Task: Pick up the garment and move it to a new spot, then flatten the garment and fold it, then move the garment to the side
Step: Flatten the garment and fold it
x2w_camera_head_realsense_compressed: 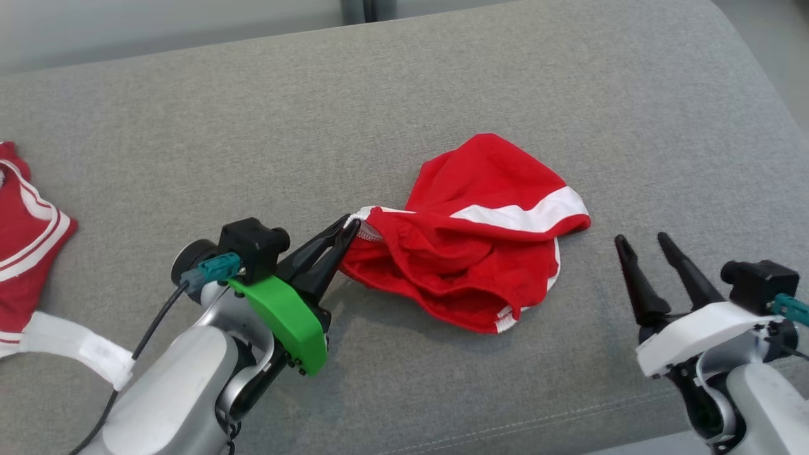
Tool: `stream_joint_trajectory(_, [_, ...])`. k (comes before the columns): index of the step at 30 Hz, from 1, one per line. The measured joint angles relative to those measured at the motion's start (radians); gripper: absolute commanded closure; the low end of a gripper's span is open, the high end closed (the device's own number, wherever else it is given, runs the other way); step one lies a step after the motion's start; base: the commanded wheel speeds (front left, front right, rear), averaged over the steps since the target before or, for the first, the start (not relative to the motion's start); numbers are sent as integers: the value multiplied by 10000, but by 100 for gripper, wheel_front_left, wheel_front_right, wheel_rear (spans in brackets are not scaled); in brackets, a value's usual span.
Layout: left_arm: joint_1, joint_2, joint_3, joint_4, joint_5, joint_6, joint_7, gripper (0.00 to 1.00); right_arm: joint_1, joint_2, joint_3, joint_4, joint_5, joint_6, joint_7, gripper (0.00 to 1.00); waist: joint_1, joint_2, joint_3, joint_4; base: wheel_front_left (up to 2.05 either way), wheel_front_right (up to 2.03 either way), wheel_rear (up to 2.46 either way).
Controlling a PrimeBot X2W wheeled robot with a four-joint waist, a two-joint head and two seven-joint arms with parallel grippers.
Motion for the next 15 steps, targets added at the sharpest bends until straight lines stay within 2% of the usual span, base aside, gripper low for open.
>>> stream_joint_trajectory(4, [543, 25, 142, -545, -163, 71, -174, 100, -353, -293, -395, 464, 198, -81, 449, 0, 0, 0, -26, 442, 0, 0, 0])
stream_joint_trajectory(9, [910, 134, 136, -895, -242, 71, -257, 95, -727, -163, -359, 1047, 360, -79, 811, 0, 0, 0, 63, 841, 0, 0, 0])
stream_joint_trajectory(15, [1170, 355, 125, -1273, -290, 69, -422, 95, -1154, 247, -100, 1668, 506, -67, 984, 0, 0, 0, 391, 1288, 0, 0, 0])
